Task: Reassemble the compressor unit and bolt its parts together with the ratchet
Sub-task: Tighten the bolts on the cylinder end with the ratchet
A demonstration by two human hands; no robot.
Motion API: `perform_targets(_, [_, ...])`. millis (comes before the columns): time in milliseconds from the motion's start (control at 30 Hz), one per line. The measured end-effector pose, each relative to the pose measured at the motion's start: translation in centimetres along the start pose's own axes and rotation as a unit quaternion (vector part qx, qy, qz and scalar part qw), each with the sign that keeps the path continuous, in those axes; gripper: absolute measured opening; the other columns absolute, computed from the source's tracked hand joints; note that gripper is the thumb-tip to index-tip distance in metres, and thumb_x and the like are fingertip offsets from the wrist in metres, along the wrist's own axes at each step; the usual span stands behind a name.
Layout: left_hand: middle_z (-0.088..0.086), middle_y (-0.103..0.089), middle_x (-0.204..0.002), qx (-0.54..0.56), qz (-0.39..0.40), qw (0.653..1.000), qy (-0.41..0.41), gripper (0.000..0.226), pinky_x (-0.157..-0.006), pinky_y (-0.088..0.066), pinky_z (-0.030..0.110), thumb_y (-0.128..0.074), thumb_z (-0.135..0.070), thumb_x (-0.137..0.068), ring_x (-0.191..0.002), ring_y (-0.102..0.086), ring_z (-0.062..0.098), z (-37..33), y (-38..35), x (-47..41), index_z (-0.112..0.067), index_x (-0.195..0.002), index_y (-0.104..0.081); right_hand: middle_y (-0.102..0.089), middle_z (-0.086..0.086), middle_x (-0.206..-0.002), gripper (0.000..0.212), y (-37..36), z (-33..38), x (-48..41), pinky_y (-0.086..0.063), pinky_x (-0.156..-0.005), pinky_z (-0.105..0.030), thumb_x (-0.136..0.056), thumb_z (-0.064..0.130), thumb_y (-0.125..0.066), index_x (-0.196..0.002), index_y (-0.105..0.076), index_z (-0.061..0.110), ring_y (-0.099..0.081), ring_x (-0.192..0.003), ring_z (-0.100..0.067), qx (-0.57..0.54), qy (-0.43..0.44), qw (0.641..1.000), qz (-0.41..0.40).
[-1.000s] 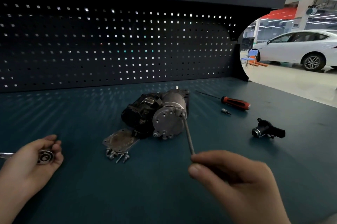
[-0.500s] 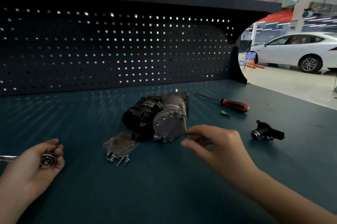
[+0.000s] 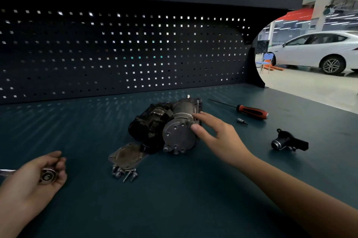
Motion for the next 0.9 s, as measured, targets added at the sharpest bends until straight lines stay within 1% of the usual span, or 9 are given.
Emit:
perform_targets(100, [-0.001,-0.049,-0.075,0.006,0.009,1.000,-0.005,0.023,-0.037,-0.040,0.009,-0.038,-0.004,-0.089,-0.035,-0.048,-0.002,0.0,-0.1,-0.4,-0.018,-0.081,-0.054,-0.047,0.013,-0.134,0.034,-0.1,-0.3,-0.3,-0.017,-0.089,0.010,-0.087,0.039,-0.056,-0.120,-0.060,0.029,-0.033,-0.128,0.005,-0.030,0.011,0.999,0.012])
perform_targets(200, [0.000,-0.048,-0.075,0.005,0.017,1.000,-0.010,0.022,-0.038,-0.041,0.009,-0.038,-0.004,-0.089,-0.034,-0.048,-0.002,0.0,-0.1,-0.3,-0.017,-0.080,-0.054,-0.056,0.018,-0.122,0.015,-0.1,-0.2,-0.6,-0.033,-0.097,-0.007,-0.085,0.041,-0.057,-0.099,-0.062,0.040,-0.045,-0.120,0.005,-0.091,0.012,0.996,0.025])
perform_targets(267, [0.000,-0.048,-0.075,0.000,0.017,1.000,-0.014,0.022,-0.039,-0.041,0.009,-0.037,-0.004,-0.089,-0.034,-0.048,-0.002,-0.1,-0.2,-0.3,-0.016,-0.080,-0.054,-0.068,0.021,-0.099,0.012,0.3,-0.1,-0.8,-0.043,-0.087,-0.011,-0.080,0.050,-0.056,-0.086,-0.064,0.043,-0.059,-0.100,0.006,-0.158,0.006,0.987,0.002])
perform_targets(333, [0.000,-0.048,-0.075,-0.001,0.019,1.000,-0.009,0.022,-0.039,-0.041,0.009,-0.037,-0.004,-0.089,-0.034,-0.048,-0.002,0.0,-0.2,-0.4,-0.016,-0.080,-0.054,-0.070,0.019,-0.082,0.019,1.0,-1.0,-1.4,-0.048,-0.074,-0.011,-0.084,0.048,-0.054,-0.079,-0.067,0.036,-0.064,-0.082,0.004,-0.206,-0.036,0.977,-0.052])
perform_targets(400, [0.000,-0.048,-0.075,-0.003,0.017,1.000,-0.006,0.023,-0.038,-0.041,0.009,-0.037,-0.005,-0.090,-0.034,-0.047,-0.002,-0.1,-0.1,-0.5,-0.016,-0.079,-0.054,-0.069,0.010,-0.068,0.024,1.5,-2.7,-2.3,-0.047,-0.059,-0.016,-0.091,0.037,-0.053,-0.074,-0.066,0.026,-0.063,-0.064,0.000,-0.218,-0.123,0.962,-0.107])
perform_targets(467, [0.000,-0.047,-0.074,-0.005,0.016,1.000,-0.004,0.024,-0.038,-0.041,0.009,-0.037,-0.006,-0.092,-0.033,-0.046,-0.002,-0.1,-0.1,-0.7,-0.017,-0.078,-0.053,-0.061,0.001,-0.063,0.023,0.8,-4.2,-3.2,-0.042,-0.050,-0.020,-0.092,0.029,-0.056,-0.072,-0.060,0.016,-0.055,-0.052,-0.009,-0.232,-0.219,0.943,-0.090])
perform_targets(533, [-0.001,-0.046,-0.074,-0.008,0.014,1.000,-0.007,0.024,-0.038,-0.040,0.008,-0.036,-0.006,-0.093,-0.032,-0.046,-0.002,-0.1,0.1,-0.9,-0.017,-0.078,-0.053,-0.055,-0.004,-0.062,0.023,-0.8,-4.8,-3.8,-0.039,-0.044,-0.020,-0.089,0.025,-0.061,-0.074,-0.056,0.008,-0.048,-0.048,-0.012,-0.286,-0.288,0.913,-0.048])
perform_targets(633, [-0.001,-0.046,-0.074,-0.004,0.022,1.000,0.001,0.023,-0.040,-0.042,0.009,-0.036,-0.006,-0.091,-0.034,-0.047,-0.002,0.1,0.3,-1.3,-0.016,-0.080,-0.054,-0.052,-0.002,-0.059,0.025,-2.1,-5.3,-4.0,-0.040,-0.043,-0.018,-0.084,0.029,-0.067,-0.076,-0.058,0.007,-0.046,-0.046,-0.010,-0.341,-0.332,0.878,-0.043])
perform_targets(900, [0.001,-0.050,-0.075,-0.018,0.002,1.000,-0.007,0.023,-0.039,-0.042,0.010,-0.038,-0.007,-0.091,-0.033,-0.048,-0.002,0.1,0.8,-1.9,-0.018,-0.080,-0.055,-0.057,0.005,-0.051,0.024,-1.5,-5.7,-5.0,-0.038,-0.045,-0.018,-0.082,0.024,-0.068,-0.063,-0.062,0.009,-0.049,-0.046,-0.006,-0.298,-0.267,0.912,-0.090])
Point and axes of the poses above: each hand's wrist, its own x-axis away from the middle knuckle, its own y-axis out of the back of the hand, z = x × y, the point moved 6 cm from there along -x, towards the middle knuckle
